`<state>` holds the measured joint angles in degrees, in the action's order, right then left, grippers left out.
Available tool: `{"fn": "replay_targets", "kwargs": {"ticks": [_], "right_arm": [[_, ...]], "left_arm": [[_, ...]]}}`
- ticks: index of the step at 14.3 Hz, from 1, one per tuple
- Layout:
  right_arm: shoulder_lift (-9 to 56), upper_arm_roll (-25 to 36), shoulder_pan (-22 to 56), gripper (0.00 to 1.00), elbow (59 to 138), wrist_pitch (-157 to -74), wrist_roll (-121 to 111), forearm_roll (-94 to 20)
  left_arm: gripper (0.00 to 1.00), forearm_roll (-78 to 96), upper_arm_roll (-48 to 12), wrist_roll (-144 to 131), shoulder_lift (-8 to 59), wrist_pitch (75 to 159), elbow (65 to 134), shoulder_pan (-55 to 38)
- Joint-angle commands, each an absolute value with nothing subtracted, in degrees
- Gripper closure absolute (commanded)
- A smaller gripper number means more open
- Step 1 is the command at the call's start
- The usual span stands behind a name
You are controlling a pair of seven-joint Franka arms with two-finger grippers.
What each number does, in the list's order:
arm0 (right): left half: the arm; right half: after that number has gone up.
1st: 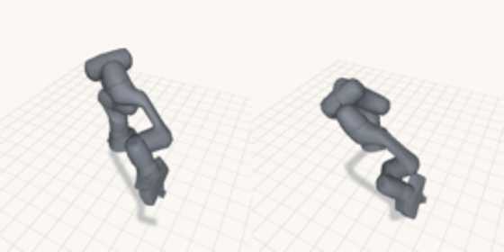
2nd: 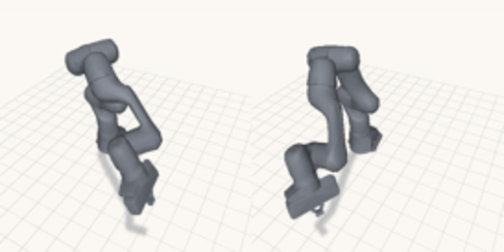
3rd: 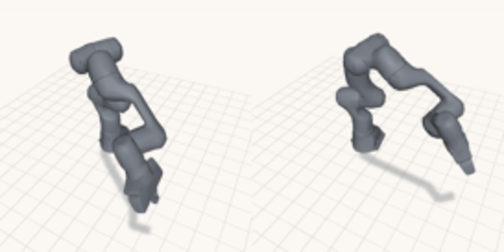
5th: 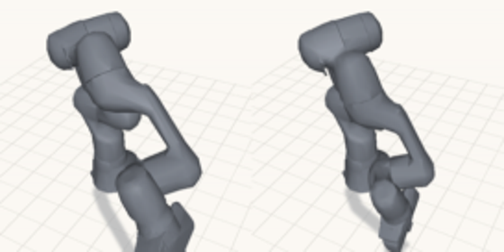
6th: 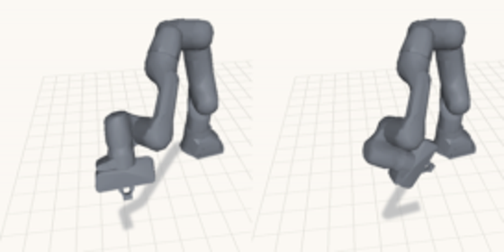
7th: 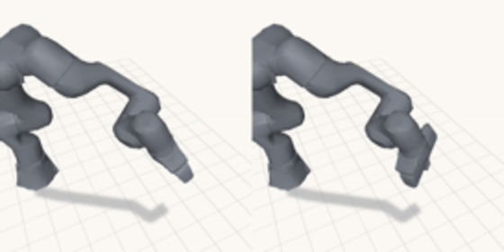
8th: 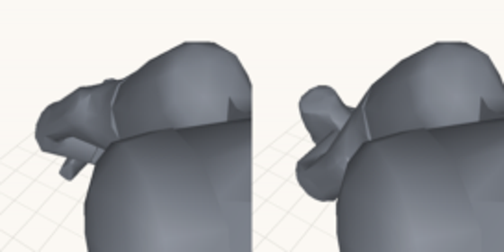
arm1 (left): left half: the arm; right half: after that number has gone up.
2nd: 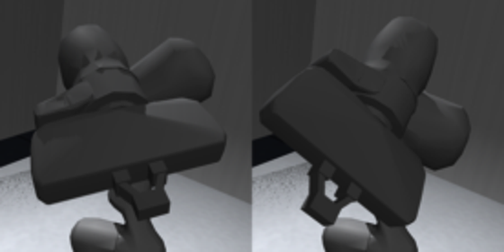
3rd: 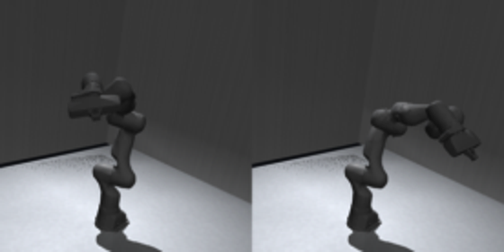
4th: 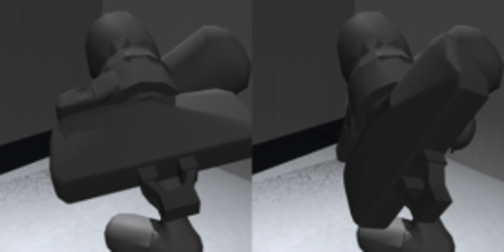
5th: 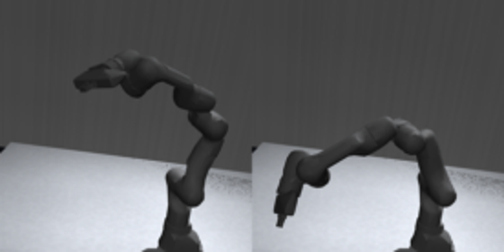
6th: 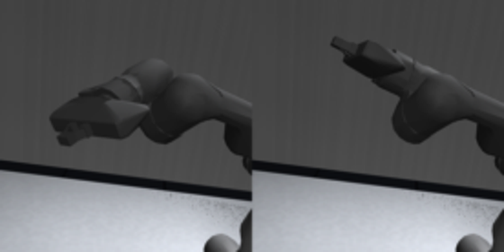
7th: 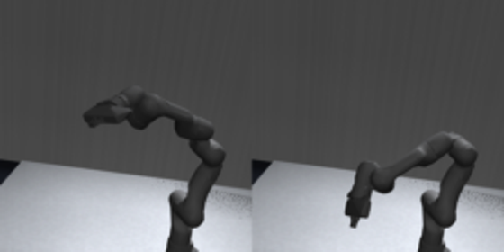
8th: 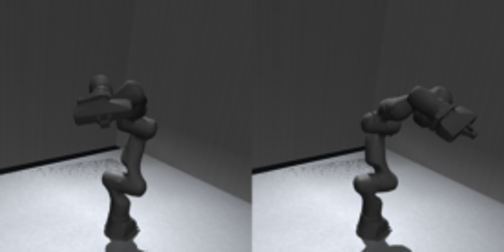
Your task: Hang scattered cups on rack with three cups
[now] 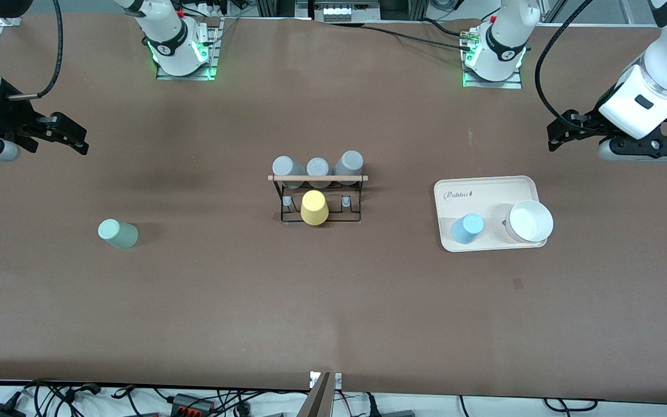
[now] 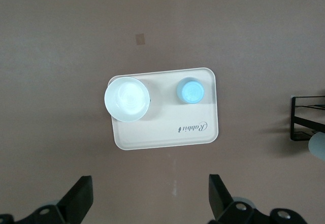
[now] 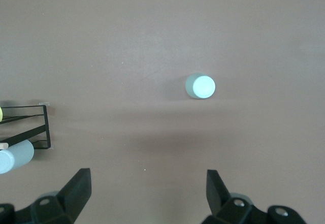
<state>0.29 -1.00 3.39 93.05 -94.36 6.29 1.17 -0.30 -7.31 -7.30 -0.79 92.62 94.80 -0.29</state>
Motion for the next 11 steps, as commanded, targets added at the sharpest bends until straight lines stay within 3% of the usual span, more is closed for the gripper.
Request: {"fn": "replay_targets", "kwargs": {"ticks": [1, 5, 11], "right_arm": [[0.09, -0.97, 3.69, 0.0, 92.64, -94.48, 7.29, 1.05], [0.09, -0.97, 3.6, 0.0, 92.29, -94.39, 7.21, 1.14], [0.09, -0.88, 3.52, 0.0, 92.29, -93.87, 6.68, 1.76]], "left_arm": [[0.0, -1.05, -8.09, -7.29, -1.14, 92.55, 94.4, 0.44], [0.0, -0.36, -8.0, -7.29, -0.97, 92.98, 94.39, 0.44], [0.0, 3.43, -7.82, -6.76, 12.37, 93.34, 84.56, 0.18]]}}
